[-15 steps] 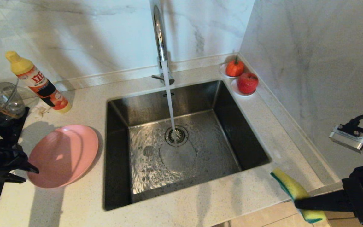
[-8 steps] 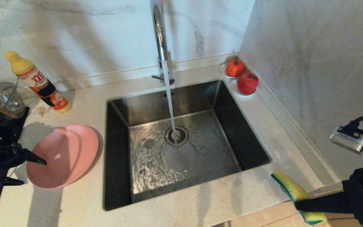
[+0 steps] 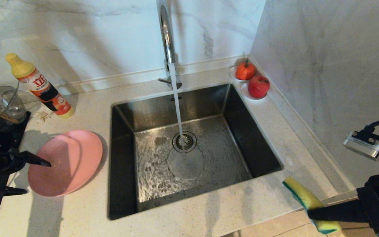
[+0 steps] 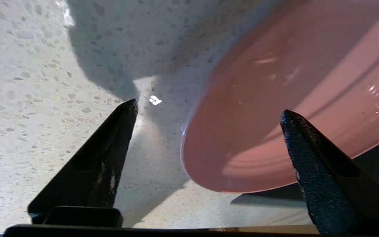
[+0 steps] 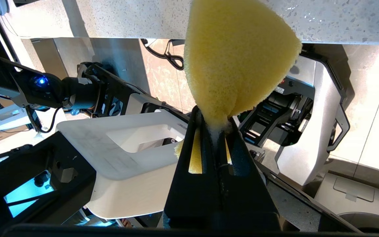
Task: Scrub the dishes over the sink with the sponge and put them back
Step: Wash the plate
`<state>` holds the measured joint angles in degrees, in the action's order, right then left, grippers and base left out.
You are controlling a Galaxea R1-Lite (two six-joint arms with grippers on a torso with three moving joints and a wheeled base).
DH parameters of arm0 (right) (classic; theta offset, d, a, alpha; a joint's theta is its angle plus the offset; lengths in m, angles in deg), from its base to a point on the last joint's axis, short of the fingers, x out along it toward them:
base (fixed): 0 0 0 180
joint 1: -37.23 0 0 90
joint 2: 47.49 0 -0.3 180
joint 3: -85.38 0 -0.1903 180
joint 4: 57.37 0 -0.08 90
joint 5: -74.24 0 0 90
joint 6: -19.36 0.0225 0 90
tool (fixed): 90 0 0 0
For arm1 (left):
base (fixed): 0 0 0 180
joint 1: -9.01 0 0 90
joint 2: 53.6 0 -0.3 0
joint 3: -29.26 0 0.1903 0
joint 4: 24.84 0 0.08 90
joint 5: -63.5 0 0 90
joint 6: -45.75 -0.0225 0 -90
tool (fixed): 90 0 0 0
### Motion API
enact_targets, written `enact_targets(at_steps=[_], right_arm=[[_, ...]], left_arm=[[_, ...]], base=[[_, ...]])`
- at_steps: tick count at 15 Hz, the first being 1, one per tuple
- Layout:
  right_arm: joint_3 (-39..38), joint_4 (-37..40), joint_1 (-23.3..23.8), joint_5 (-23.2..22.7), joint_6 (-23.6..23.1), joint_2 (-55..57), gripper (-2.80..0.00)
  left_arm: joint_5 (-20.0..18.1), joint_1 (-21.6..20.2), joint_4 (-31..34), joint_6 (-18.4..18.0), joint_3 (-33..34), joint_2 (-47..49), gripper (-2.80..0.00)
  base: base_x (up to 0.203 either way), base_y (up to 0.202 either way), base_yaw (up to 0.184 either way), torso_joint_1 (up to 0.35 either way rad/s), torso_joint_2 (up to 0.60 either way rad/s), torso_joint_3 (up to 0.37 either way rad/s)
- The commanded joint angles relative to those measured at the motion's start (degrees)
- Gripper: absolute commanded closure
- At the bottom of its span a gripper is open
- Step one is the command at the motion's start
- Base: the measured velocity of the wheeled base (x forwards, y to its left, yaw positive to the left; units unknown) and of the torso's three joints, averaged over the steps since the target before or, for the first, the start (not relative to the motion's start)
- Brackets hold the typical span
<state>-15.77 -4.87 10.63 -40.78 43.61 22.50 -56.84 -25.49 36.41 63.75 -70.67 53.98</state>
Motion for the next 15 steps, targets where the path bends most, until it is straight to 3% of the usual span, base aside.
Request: enact_targets(at_steps=[1, 3, 9, 10, 15], right_arm=[[-0.28, 0.13, 0.00, -0.12, 0.10, 0.50, 0.00], [-0.24, 0.13, -0.03, -0.12, 0.10, 0.41, 0.00], [-0.37, 0.13, -0.01, -0.12, 0.10, 0.41, 0.00], [-0.37, 0.13, -0.03, -0.12, 0.10, 0.41, 0.00], [-0.28, 0.13, 0.06, -0.12, 0.04, 0.15, 0.00]], left_arm=[[-1.97, -0.17, 0.17, 0.00, 0.28, 0.61, -2.80], [-3.70, -0.39, 0.08, 0.02, 0.07, 0.58, -2.80], [-3.93, -0.39, -0.71, -0.24, -0.07, 0.70, -2.80], [-3.93, -0.39, -0.71, -0.24, -0.16, 1.01, 0.00], [-3.67, -0.39, -1.76, 0.20, -0.78, 1.56, 0.00]], base=[[0.000, 0.000, 0.000, 0.000, 0.00, 0.000], [0.000, 0.000, 0.000, 0.000, 0.00, 0.000], [0.000, 0.000, 0.000, 0.000, 0.00, 0.000], [0.000, 0.000, 0.000, 0.000, 0.00, 0.000], [0.000, 0.000, 0.000, 0.000, 0.00, 0.000]])
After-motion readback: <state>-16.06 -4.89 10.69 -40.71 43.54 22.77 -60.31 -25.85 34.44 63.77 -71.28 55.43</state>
